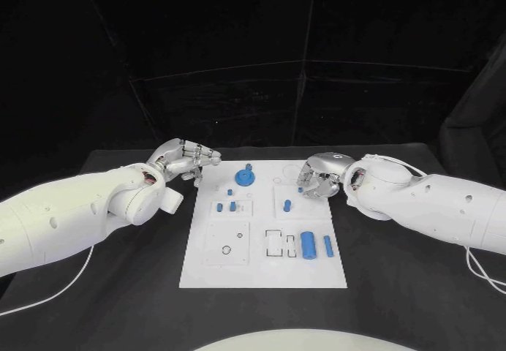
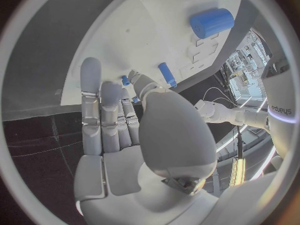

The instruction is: Assemble the parts on the task board

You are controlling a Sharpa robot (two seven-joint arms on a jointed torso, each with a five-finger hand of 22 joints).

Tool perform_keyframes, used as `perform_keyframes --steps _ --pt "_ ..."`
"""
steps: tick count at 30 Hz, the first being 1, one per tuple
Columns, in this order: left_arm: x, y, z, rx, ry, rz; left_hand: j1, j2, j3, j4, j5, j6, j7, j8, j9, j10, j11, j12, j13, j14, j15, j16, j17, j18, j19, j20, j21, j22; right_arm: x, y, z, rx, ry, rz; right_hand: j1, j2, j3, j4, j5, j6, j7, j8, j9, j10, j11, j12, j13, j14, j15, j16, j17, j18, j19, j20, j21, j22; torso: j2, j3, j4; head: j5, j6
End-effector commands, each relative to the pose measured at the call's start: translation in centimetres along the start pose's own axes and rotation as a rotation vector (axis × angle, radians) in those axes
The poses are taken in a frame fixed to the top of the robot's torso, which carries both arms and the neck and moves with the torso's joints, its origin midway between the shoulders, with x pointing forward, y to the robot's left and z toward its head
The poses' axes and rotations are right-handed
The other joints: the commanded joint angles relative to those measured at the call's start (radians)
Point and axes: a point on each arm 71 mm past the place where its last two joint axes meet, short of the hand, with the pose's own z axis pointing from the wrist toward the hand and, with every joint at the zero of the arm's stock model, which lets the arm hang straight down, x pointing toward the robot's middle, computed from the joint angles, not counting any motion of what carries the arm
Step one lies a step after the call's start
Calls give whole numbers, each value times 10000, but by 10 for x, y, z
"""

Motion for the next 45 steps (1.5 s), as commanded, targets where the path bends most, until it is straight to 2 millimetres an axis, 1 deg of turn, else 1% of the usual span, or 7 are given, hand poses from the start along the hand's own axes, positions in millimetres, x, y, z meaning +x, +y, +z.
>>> perform_keyframes --steps 1,9,12,17,20,25,45 --pt "-3 -5 -3 671 -359 -1811 -94 31 -6 30 18 70 27 38 -9 -78 -25 43 14 -81 -8 -34 -8 84 -45 4 -66 -14 -2 -1 0 303 -266 -784 -73 29 -21 56 -37 -86 -9 15 18 -83 15 58 10 276 92 615 531 -179 -173 40 731 713 14 30 0 13 -20" --pt "-7 -4 -6 635 -505 -2076 -82 58 -15 40 20 54 39 30 -19 -93 -25 74 18 -97 -9 -36 -25 99 -78 5 -142 -82 1 1 1 244 -147 -842 64 202 247 27 -65 111 7 56 34 86 17 235 27 308 82 1420 1290 -248 -270 96 1774 1792 24 33 -10 46 -53" --pt "-8 -4 -6 625 -502 -2103 45 170 60 3 21 36 42 24 -32 -142 -26 107 16 -115 -12 -36 -49 105 -91 4 -179 -109 3 3 2 197 -43 -833 237 461 679 -6 -484 384 -8 123 53 396 -34 362 23 418 19 2122 2005 -362 -115 97 2825 2945 25 33 -24 57 -71" --pt "-10 -3 -6 625 -524 -2120 70 196 75 -2 21 27 48 20 -38 -162 -22 120 14 -120 -10 -33 -55 107 -96 5 -199 -125 6 7 4 38 114 -633 269 709 1342 -8 -709 647 -23 127 45 561 -71 322 5 400 -3 2601 2426 -422 -133 132 3611 3777 24 43 -29 49 -85" --pt "-10 -3 -6 573 -529 -2121 142 254 129 -30 23 10 55 13 -46 -191 -21 135 10 -127 -11 -31 -68 110 -100 4 -221 -143 7 9 5 -42 220 -451 234 813 1744 -44 -1240 675 -9 61 26 568 -60 232 4 359 23 2774 2542 -428 -222 176 3875 4035 24 39 -16 37 -101" --pt "-10 -2 -5 505 -500 -2133 318 356 284 -120 24 -22 78 2 -59 -255 -9 172 -1 -142 -6 -27 -104 110 -95 5 -246 -160 8 11 6 -118 300 -308 83 671 1939 -94 -1307 660 35 3 16 564 -27 152 7 314 49 2885 2594 -419 -327 226 4057 4206 26 33 -1 9 -101" --pt "-15 1 -6 202 -512 -2130 495 278 508 -337 25 -221 223 -43 -79 -556 111 282 -38 -212 80 -46 -277 124 -136 62 -421 -312 9 14 7 -129 410 -228 -127 194 2257 -387 -1223 494 122 -37 -3 502 43 -11 8 217 113 3047 2602 -387 -586 322 4360 4473 20 35 -16 25 -146"
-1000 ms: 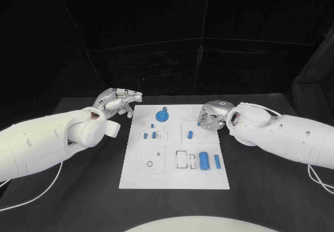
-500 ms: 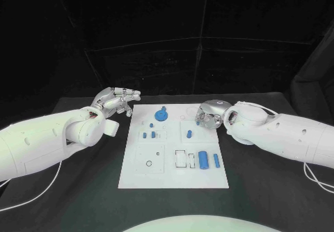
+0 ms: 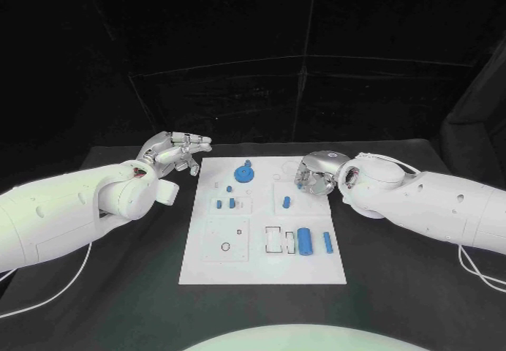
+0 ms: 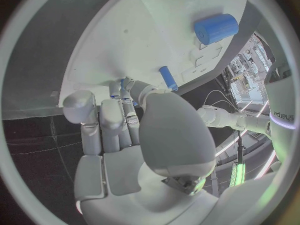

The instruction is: Assemble the parts on the task board

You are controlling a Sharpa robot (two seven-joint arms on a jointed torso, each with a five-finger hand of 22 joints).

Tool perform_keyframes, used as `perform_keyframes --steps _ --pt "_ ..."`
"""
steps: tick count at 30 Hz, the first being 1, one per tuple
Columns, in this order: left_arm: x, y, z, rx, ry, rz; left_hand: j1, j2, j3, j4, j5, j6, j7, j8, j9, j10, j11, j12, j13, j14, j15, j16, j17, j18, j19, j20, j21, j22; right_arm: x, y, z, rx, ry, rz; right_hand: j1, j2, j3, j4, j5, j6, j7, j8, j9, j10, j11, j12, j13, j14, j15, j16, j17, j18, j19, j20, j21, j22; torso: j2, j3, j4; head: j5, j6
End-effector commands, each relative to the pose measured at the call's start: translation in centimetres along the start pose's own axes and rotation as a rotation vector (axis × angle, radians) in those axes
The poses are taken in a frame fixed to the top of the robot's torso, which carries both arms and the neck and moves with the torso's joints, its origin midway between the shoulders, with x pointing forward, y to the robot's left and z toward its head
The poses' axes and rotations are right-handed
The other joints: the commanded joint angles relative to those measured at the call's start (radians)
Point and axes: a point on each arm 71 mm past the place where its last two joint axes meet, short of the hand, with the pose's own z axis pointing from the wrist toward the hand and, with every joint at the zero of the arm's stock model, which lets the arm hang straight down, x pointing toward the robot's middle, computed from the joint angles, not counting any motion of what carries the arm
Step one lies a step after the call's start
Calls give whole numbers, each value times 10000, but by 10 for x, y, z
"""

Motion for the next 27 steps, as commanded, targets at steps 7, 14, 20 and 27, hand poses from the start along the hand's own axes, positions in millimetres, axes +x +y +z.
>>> perform_keyframes --steps 7,14,20,27 --pt "0 -1 0 -54 125 -118 80 -15 59 -27 25 -57 56 -43 -10 -121 16 66 -15 -81 14 -51 -39 131 -69 -5 -58 -30 5 3 1 -108 384 -7 -36 -125 65 -54 42 -63 31 -56 -13 -33 52 -75 -7 200 67 78 4 -81 -62 1 90 39 5 1 -1 -8 -31" --pt "1 0 0 -75 152 -127 99 -18 94 -57 26 -77 65 -40 -9 -154 25 87 -19 -87 22 -46 -46 133 -72 2 -69 -39 6 4 2 -9 512 -199 -80 -73 142 -76 43 85 -12 8 18 85 14 -33 8 232 41 239 175 -115 -16 -4 324 312 4 1 3 -30 -52" --pt "1 0 0 -89 163 -132 112 -18 117 -76 26 -86 70 -37 -7 -169 29 103 -20 -88 26 -39 -45 135 -73 7 -76 -44 5 4 2 129 450 -287 -57 68 258 -151 40 297 -78 67 46 303 -60 44 30 266 -13 400 310 -173 75 -40 664 705 2 -2 2 -23 -68" --pt "1 0 0 -106 163 -132 130 -15 145 -97 26 -91 74 -31 -5 -182 32 121 -21 -91 28 -36 -51 135 -71 10 -75 -42 2 6 2 215 17 -463 112 365 433 -382 107 671 -184 176 98 648 -179 162 70 288 -110 540 386 -293 272 -129 1241 1402 -4 3 -3 -8 -83"
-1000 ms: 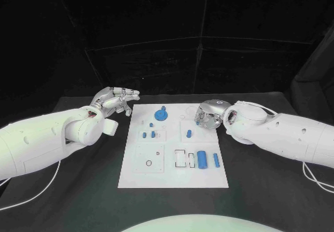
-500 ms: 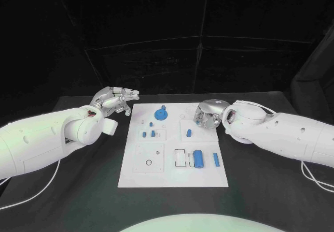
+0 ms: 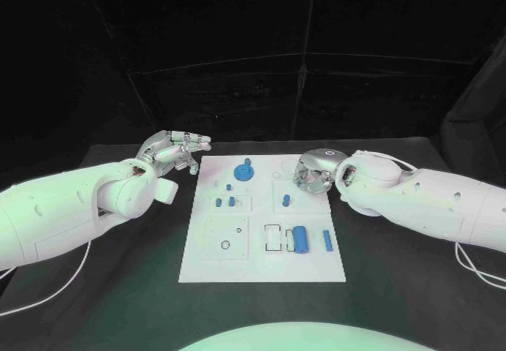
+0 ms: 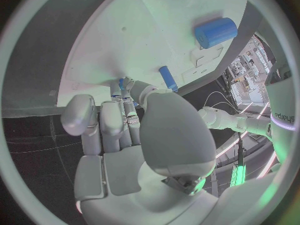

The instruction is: Assemble the parts on the task board

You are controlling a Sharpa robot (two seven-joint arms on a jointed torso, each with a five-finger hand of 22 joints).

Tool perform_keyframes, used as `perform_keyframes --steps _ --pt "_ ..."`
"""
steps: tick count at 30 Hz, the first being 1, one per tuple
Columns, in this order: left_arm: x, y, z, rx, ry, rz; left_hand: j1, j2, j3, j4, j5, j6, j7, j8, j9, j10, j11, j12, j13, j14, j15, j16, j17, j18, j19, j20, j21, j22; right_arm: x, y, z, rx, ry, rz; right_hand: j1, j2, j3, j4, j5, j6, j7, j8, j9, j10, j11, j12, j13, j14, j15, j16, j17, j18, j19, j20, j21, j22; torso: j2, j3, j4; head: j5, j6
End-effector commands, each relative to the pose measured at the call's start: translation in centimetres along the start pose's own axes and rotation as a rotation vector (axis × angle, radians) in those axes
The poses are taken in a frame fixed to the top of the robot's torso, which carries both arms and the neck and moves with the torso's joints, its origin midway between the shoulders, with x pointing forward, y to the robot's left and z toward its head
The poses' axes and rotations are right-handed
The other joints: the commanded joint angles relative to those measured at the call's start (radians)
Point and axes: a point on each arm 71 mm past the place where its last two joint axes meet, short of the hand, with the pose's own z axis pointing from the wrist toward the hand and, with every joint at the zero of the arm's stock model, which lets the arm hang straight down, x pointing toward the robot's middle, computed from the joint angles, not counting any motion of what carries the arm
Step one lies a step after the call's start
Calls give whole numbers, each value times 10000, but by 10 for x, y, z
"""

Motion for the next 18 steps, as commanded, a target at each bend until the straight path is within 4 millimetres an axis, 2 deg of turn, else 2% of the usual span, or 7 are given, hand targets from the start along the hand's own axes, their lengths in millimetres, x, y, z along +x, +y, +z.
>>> perform_keyframes --steps 1,6,18 --pt "1 -1 0 19 100 -90 126 -4 71 -21 26 -55 39 -28 -6 -78 -4 79 -12 -57 -7 -35 -15 137 -71 12 -37 -14 2 1 -1 148 -83 -251 35 163 58 -80 57 141 -19 36 30 135 -3 46 29 292 -113 44 -39 -148 142 0 221 272 -14 4 1 5 -14" --pt "0 -1 0 21 84 -86 136 -4 88 -35 26 -57 42 -23 -4 -85 -2 91 -12 -60 -5 -34 -24 139 -74 14 -47 -23 -1 2 -3 125 -528 -252 135 230 147 -242 96 199 -25 21 28 194 -21 43 30 285 -129 56 -79 -203 223 -25 462 569 -16 -1 3 -1 -13" --pt "-1 -1 -2 -28 70 -89 152 3 123 -58 26 -60 45 -14 -2 -97 1 114 -13 -64 -3 -32 -35 143 -76 17 -57 -32 -8 8 -13 -83 -1255 -167 110 210 154 -294 121 220 -14 4 23 211 -15 32 28 281 -125 61 -106 -253 300 -29 662 823 -28 -19 -6 5 -10"
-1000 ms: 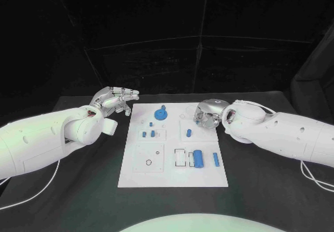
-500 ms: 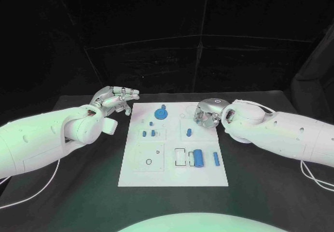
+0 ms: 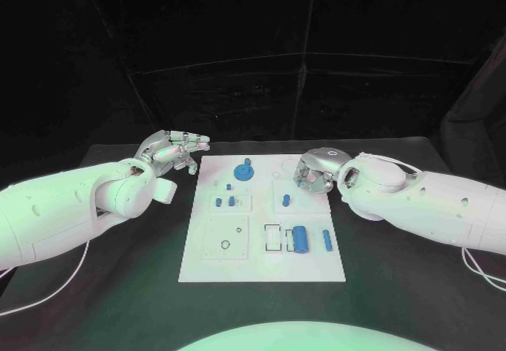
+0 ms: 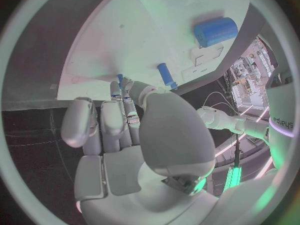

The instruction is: Assemble the parts on the task board

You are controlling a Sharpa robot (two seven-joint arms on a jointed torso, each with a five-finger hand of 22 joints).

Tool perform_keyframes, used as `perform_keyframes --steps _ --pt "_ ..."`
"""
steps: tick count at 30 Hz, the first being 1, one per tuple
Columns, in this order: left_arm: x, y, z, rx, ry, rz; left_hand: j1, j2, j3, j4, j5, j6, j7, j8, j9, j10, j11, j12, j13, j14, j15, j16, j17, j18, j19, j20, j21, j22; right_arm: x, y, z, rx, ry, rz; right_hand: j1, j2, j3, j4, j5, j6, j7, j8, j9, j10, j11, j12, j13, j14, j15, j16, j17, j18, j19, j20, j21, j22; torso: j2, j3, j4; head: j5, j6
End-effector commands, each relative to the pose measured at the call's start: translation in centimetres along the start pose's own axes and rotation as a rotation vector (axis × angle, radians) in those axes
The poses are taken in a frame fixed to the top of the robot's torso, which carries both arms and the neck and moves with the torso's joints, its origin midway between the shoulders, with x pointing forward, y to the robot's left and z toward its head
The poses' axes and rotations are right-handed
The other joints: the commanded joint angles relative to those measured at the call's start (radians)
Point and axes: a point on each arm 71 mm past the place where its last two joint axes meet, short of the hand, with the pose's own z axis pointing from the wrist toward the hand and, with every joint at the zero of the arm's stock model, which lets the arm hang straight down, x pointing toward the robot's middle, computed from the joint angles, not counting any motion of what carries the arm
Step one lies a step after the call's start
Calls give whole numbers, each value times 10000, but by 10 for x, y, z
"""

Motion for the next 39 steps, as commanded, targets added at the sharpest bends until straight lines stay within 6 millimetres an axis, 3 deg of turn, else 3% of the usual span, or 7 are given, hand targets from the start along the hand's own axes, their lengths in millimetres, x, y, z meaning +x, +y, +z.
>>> perform_keyframes --steps 1,12,17,22,28,33,39 --pt "1 -1 0 16 97 -85 79 -1 79 -1 26 -24 14 -9 -3 -100 4 62 -15 -68 -2 -34 -21 143 -77 18 -60 -10 -6 3 -2 -37 -601 -52 -10 25 -1 -83 42 84 -23 28 5 74 -16 34 7 276 -54 67 0 -99 95 11 41 23 -8 -13 -6 6 8" --pt "1 -2 -1 22 96 -88 151 68 251 -73 29 -33 16 15 0 -134 3 119 -22 -82 -2 -25 -44 148 -80 21 -68 -14 -10 2 -14 -2 -766 155 -30 20 -2 -88 51 92 -24 23 3 80 -16 31 7 278 -52 84 14 -104 101 11 66 51 -6 -5 5 58 26" --pt "1 -2 -1 79 70 -81 151 68 251 -73 29 -33 16 15 0 -134 3 119 -22 -82 -2 -25 -44 148 -80 21 -68 -14 -16 18 -23 -367 -836 527 -39 18 -4 -88 53 94 -24 21 3 81 -16 29 7 276 -51 77 -1 -104 101 11 71 57 -3 14 -40 168 45" --pt "5 -3 -1 234 205 -125 111 16 268 -88 27 -38 24 28 1 -144 12 152 -23 -94 4 -29 -75 149 -89 26 -85 -28 -23 44 -29 -1027 -970 891 -54 1 1 -106 68 78 -20 -2 -6 70 -12 13 2 265 -48 52 -56 -101 94 9 77 57 -25 -23 25 184 60" --pt "10 -4 0 409 424 -203 -124 -218 154 -67 29 -36 17 80 9 -155 17 266 -21 -116 21 -15 -112 148 -100 46 -95 -27 -25 77 -26 -1836 -895 1184 -58 -11 8 -125 77 64 -15 -19 -12 60 -9 2 0 265 -47 65 -46 -103 94 9 91 71 -24 -8 16 487 18" --pt "14 -5 -1 577 541 -250 -167 -240 132 -60 30 -16 7 110 15 -138 7 316 -16 -126 18 -11 -125 151 -108 48 -106 -34 -21 104 -15 -2499 -529 1278 -65 -16 12 -138 78 53 -8 -34 -17 51 -2 -9 -3 264 -44 73 -44 -103 89 9 97 75 -11 -51 19 692 -7" --pt "19 -6 0 714 793 -349 -155 -308 114 -119 29 -5 -26 147 17 -131 -16 379 -15 -165 3 -32 -206 169 -150 42 -176 -93 -13 123 -3 -2938 -234 1332 -64 -11 16 -143 80 51 -6 -38 -19 48 -1 -12 -3 262 -43 70 -53 -102 86 9 98 75 0 -29 52 902 -84"
